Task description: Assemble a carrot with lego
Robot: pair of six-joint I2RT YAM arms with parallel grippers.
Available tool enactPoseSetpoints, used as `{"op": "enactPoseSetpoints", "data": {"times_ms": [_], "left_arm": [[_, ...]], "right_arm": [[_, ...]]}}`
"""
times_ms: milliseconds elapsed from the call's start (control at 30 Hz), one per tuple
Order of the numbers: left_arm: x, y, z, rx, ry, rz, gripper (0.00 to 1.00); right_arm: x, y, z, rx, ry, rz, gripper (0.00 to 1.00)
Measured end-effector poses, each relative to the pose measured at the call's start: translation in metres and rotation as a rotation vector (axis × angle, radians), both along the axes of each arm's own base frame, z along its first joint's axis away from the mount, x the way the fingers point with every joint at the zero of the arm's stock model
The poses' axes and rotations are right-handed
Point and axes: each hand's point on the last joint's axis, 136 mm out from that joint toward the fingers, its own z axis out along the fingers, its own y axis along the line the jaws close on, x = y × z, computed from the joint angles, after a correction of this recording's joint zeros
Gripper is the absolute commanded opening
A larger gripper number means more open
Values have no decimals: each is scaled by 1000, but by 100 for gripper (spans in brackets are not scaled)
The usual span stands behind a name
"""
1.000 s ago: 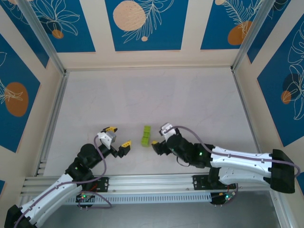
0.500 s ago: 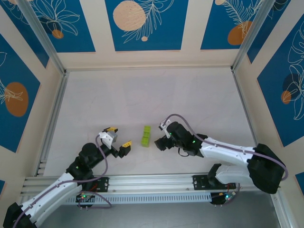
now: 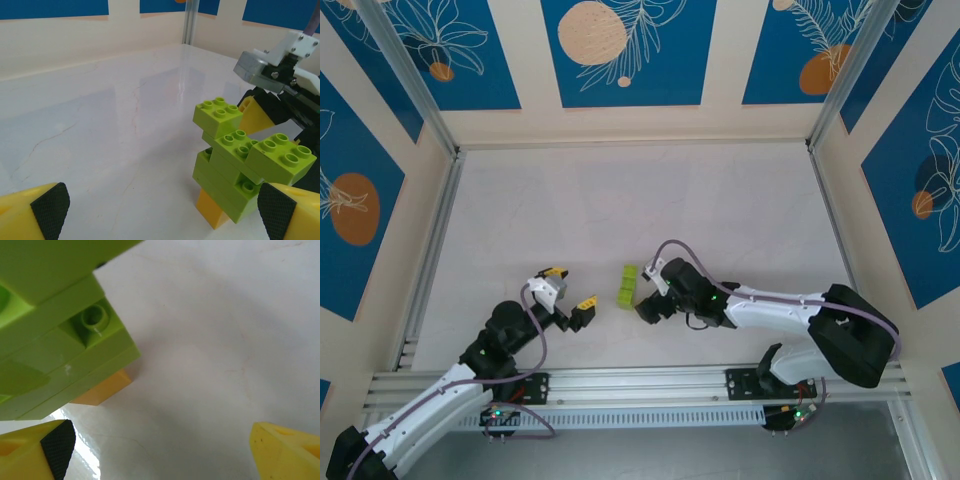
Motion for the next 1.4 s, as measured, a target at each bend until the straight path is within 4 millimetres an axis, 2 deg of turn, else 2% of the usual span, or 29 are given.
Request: {"op": "enactPoseSetpoints", "data": {"times_ms": [300, 700, 833, 1233, 1400], "left_arm": [[0, 0, 0, 0, 1, 0, 99], [0, 0, 0, 0, 1, 0, 99], [0, 0, 0, 0, 1, 0, 99], [0, 0, 0, 0, 0, 0, 99], [3, 3, 0, 3, 0, 22, 99]], "right_arm": [[-10, 19, -6, -2, 1, 54, 91], [-8, 65, -1, -4, -43, 102, 91], [-9, 66, -4, -15, -51, 100, 92], [-8, 56, 14, 12, -125, 51, 92], [-1, 49, 31, 31, -169, -10, 93]]}}
